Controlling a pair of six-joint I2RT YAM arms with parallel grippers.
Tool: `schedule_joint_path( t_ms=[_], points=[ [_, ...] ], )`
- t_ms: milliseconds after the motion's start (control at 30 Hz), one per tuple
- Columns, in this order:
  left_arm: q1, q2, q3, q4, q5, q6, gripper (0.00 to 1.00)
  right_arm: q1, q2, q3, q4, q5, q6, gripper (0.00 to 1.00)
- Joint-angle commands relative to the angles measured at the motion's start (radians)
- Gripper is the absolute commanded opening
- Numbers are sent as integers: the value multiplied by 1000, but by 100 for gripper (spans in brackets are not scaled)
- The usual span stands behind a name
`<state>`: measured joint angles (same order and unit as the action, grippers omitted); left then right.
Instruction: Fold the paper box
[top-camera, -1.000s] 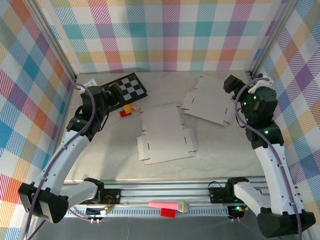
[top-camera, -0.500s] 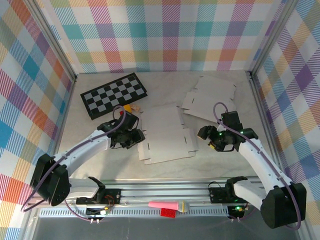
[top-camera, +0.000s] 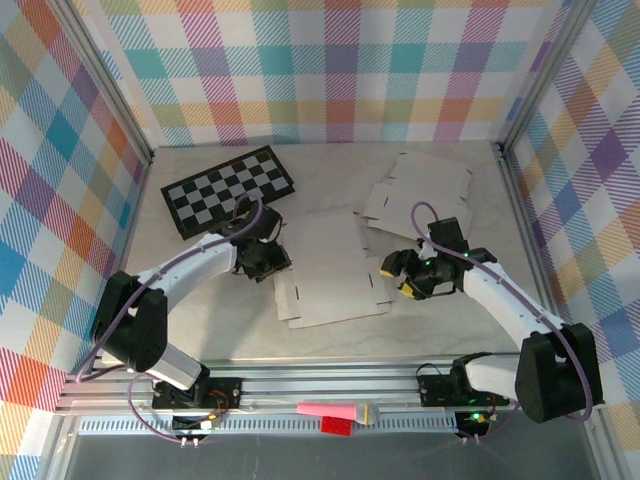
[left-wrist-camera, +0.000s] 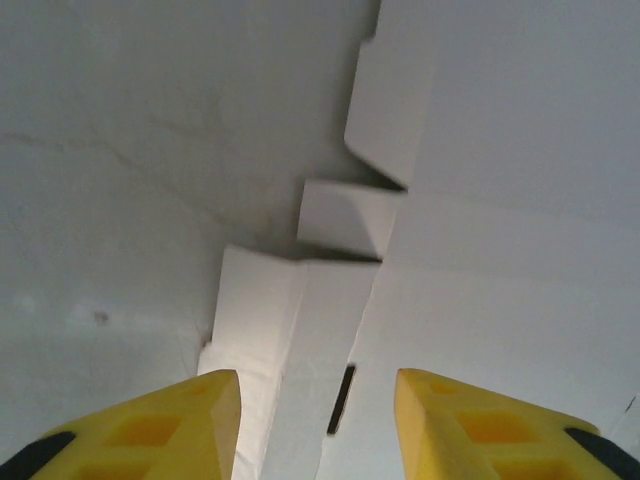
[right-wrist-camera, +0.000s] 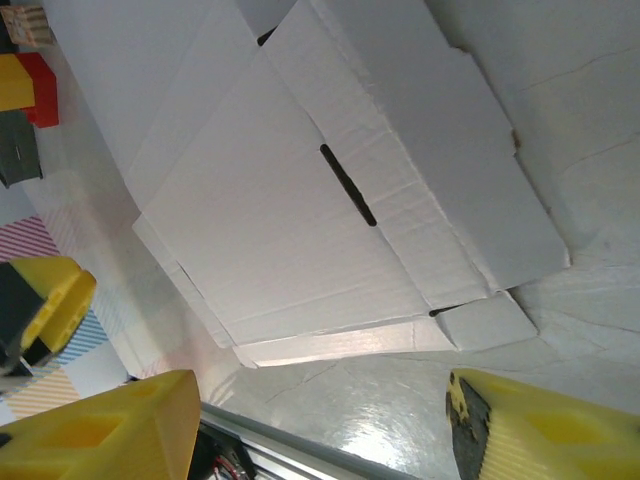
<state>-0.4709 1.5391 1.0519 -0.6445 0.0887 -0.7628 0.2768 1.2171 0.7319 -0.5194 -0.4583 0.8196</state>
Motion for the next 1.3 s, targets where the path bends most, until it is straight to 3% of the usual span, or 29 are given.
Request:
schedule_joint_path(
  t_ms=[0, 267, 400, 667, 1267],
  points=[
    [49, 57, 29, -59, 28, 111, 48, 18, 25, -11, 33, -38, 12, 66],
    [82, 146, 60, -27, 108, 305, 52, 37, 94, -1, 45, -71, -4, 65],
    [97, 196, 51, 34, 220, 385, 53, 38, 125, 1, 38, -77, -26, 65],
    [97, 261, 69, 44, 316, 483, 53, 37, 173, 22, 30, -83, -51, 65],
    [142, 267, 131, -34, 343, 602, 60, 29, 298, 97, -32, -11, -180, 62]
  ],
)
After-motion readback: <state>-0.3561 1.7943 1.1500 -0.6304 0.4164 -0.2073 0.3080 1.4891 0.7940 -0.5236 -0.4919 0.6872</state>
